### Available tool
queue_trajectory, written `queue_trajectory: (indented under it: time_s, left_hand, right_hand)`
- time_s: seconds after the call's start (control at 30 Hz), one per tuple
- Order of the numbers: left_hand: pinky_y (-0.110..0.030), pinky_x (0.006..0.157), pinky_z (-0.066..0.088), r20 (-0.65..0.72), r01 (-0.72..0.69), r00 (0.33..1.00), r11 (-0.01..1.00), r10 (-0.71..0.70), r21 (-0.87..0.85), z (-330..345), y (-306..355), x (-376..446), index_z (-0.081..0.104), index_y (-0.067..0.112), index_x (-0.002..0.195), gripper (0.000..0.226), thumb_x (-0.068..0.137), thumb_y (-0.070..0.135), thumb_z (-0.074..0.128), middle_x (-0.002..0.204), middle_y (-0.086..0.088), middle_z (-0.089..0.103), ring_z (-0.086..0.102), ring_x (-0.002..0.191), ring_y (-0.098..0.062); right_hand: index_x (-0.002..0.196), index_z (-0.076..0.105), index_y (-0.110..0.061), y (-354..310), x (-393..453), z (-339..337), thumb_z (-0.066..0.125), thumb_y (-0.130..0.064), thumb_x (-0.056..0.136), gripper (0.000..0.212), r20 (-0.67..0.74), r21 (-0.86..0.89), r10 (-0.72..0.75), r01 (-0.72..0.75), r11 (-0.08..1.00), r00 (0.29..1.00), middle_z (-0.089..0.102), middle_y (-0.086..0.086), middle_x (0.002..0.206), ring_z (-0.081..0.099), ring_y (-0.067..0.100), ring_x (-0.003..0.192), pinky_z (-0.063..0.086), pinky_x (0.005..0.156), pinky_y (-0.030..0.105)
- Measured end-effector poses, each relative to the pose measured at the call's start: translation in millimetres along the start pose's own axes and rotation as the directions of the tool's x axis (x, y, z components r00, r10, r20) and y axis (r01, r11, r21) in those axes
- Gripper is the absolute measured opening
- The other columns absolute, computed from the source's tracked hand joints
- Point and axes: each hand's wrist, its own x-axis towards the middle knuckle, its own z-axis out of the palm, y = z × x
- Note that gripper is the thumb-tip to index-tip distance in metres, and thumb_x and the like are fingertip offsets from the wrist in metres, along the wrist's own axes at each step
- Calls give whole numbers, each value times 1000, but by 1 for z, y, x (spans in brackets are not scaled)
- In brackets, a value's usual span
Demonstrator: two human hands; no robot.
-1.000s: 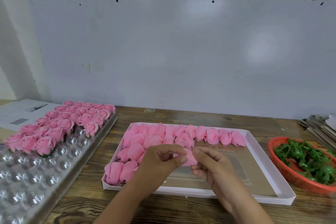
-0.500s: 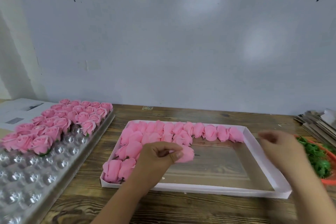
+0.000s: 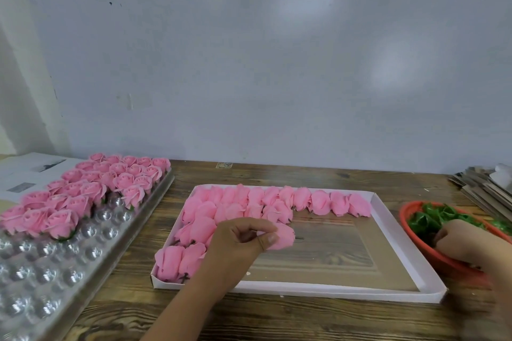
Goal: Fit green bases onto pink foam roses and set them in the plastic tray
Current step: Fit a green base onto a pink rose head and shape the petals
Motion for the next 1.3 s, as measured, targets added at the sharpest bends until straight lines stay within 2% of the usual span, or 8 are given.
queue_trajectory:
  time_s: [0.13,0.3,0.4,0.57,0.63,0.8,1.07,1.3]
  left_hand:
    - [-22,77,58,-1,10,1000,1000,-10,-14,0,-1,0,82,37,80,32,80,5,80,91,6,79,74,91,-9]
    - [-21,76,58,4,12,1000,1000,-12,-14,0,0,0,82,37,81,31,81,6,80,92,7,79,74,92,-8]
    - [-19,73,57,4,15,1000,999,-15,-29,1,2,0,82,36,80,32,81,4,79,91,7,79,74,90,-6]
    - [-18,72,57,3,17,1000,999,-17,-48,1,3,-1,82,35,77,34,81,1,78,90,6,79,74,89,-5]
    - [-18,72,57,6,21,1000,998,-20,-53,1,4,-1,82,35,78,34,81,2,78,91,7,79,74,90,-5]
    - [-20,73,58,4,23,1000,998,-23,-54,0,3,-1,82,35,81,32,82,3,78,91,6,79,74,90,-6]
    - [-21,72,58,-2,25,1000,999,-25,-49,0,3,-1,82,36,81,31,81,6,79,90,6,79,74,88,-7]
    - [-23,73,59,-9,32,999,999,-33,-44,0,4,-1,82,35,81,29,82,6,79,90,5,79,73,86,-8]
  right_hand:
    - [90,69,-27,0,-5,-8,63,-6,82,23,-65,76,-58,63,995,996,60,1,98,58,20,90,50,80,33]
    - [90,72,-20,2,-9,-10,64,-4,87,18,-296,491,-45,193,850,954,65,9,98,61,27,84,51,72,39]
    - [111,70,-15,-1,-9,-7,78,-13,78,34,-181,370,-86,149,917,980,66,13,112,60,26,91,49,85,40]
    - [123,66,-20,-8,-14,-5,61,-2,79,47,-110,95,-99,110,989,989,67,7,120,61,23,98,52,85,34]
    - [115,69,-21,-7,-13,-6,66,-6,78,41,-192,135,-123,150,979,974,70,5,111,62,22,97,52,87,37]
    - [91,69,-24,-1,-14,-10,67,-7,82,19,-341,305,-115,225,925,933,66,-1,87,62,18,73,46,56,28]
    - [82,65,-31,5,-19,-12,72,-1,74,31,-399,371,-43,204,906,916,57,1,84,65,26,53,47,40,27]
    - [84,69,-25,3,-15,-3,61,-17,89,12,-475,379,-103,309,872,874,64,-1,84,60,18,64,40,51,25]
